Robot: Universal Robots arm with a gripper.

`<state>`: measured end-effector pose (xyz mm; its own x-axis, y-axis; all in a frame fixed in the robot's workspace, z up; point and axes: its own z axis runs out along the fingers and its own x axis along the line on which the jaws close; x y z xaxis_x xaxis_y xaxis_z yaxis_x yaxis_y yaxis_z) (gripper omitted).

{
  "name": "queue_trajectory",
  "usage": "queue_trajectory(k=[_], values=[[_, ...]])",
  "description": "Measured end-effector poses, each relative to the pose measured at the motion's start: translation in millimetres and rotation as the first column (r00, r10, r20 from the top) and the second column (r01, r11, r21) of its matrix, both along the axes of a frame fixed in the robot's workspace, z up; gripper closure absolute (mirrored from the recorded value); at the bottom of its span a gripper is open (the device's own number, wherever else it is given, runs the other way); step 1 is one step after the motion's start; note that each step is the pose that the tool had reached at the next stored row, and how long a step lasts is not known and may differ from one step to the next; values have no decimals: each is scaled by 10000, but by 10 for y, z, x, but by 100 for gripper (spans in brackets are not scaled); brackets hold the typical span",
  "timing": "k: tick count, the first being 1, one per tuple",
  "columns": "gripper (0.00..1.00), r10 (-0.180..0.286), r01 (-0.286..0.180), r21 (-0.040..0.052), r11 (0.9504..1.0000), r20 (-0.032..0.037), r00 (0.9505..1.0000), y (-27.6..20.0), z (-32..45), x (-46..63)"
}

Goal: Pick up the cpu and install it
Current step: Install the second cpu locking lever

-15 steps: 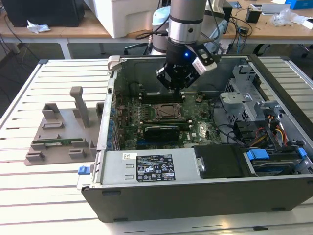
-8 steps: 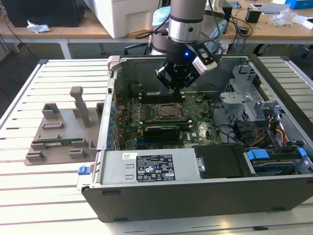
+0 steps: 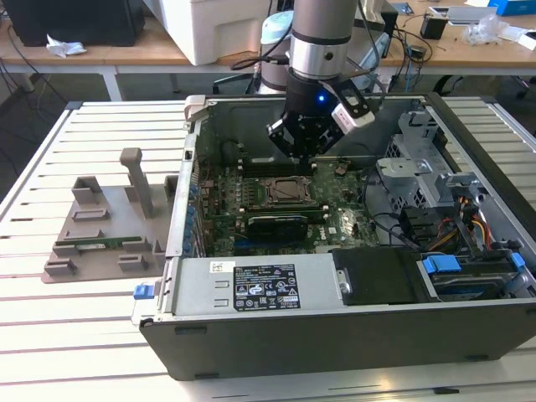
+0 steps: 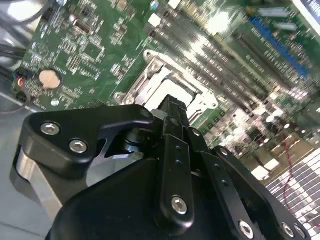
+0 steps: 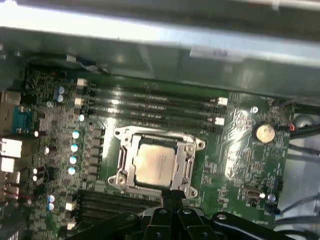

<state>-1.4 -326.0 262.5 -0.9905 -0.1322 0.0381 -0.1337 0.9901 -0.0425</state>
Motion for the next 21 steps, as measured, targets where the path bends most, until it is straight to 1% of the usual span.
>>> queue_trajectory(k=[1,2,3,4,5,6,7,8,9,10,11,12,13,15,16,17,19,21], values=[[89,-2,2,42,10000,0,10000,-66,-1,-1],[89,-2,2,68,10000,0,10000,-100,-1,-2],[89,-2,2,117,9999,0,10000,-139,-4,-3],[89,-1,1,255,9997,0,10000,-189,-8,-6],[89,0,0,467,9989,0,10000,-233,-13,-11],[89,-2,2,602,9982,0,10000,-262,-15,-15],[89,-2,2,705,9975,0,10000,-285,-17,-18],[89,-1,1,912,9958,0,10000,-374,-35,-38],[89,-2,2,947,9955,0,10000,-473,-78,-85],[89,-2,2,951,9955,0,10000,-518,-102,-111],[89,-1,1,962,9954,0,10000,-529,-131,-158],[89,0,0,991,9951,0,10000,-530,-151,-205],[89,-2,2,1053,9944,-1,10000,-530,-160,-240],[89,-2,3,1215,9926,-1,10000,-530,-166,-266],[89,-1,1,1319,9913,-1,10000,-530,-174,-271],[89,-1,1,1372,9905,1,10000,-530,-191,-273],[89,5,-5,1379,9904,0,10000,-535,-304,-300],[89,24,-23,1379,9904,0,10000,-537,-347,-328]])
